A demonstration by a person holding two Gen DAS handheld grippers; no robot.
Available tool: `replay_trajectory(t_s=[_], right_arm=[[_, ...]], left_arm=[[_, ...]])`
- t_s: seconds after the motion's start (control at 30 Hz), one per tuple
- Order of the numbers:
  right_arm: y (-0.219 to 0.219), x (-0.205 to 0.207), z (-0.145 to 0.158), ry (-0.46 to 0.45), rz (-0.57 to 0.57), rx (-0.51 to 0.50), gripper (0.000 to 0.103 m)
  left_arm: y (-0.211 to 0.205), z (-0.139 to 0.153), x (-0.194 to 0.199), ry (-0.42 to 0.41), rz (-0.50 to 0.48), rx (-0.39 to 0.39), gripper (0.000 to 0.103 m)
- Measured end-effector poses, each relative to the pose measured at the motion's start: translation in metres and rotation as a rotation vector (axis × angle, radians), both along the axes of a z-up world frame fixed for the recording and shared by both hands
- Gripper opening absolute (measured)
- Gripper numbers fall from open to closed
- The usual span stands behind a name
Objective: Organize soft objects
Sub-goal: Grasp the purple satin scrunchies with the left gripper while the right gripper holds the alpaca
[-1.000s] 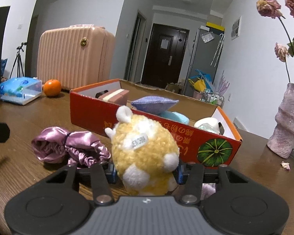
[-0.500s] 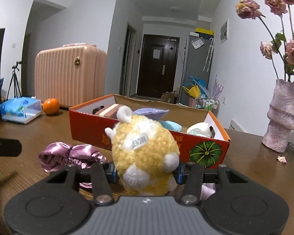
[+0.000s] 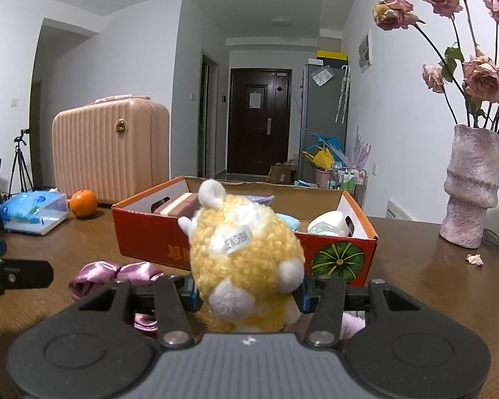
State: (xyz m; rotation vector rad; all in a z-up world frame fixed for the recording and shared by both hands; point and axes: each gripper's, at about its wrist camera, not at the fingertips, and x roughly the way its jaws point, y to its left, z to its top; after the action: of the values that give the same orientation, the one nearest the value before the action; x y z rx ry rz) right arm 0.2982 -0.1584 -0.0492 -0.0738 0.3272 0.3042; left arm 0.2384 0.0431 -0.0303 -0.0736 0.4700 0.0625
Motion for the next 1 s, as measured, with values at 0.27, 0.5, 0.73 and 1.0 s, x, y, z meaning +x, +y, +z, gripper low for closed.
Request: replay_trajectory(t_s=[0.27,0.5,0.73,1.0], right_arm=[[-0.007,0.001,0.004,-0.009,-0.016,0.041,0.049],[-0.012,0.001,0.006,-0.019,-0.031,0.065,0.049],[-0.018,0.002,0.007,-0.023,-0.046,0.084,0.049],[-0.020,0.003,0.006,-0.022,-0.066,0.100,0.049]], left_arm=[[-0.008,0.000,0.011,0.016,-0.012,-0.008,0.103],[-0.017,-0.001,0.023,0.038,-0.041,-0.020,0.103],[-0.027,-0.003,0.035,0.063,-0.065,-0.025,0.103],[-0.034,-0.004,0.053,0.095,-0.071,-0.047,0.103]])
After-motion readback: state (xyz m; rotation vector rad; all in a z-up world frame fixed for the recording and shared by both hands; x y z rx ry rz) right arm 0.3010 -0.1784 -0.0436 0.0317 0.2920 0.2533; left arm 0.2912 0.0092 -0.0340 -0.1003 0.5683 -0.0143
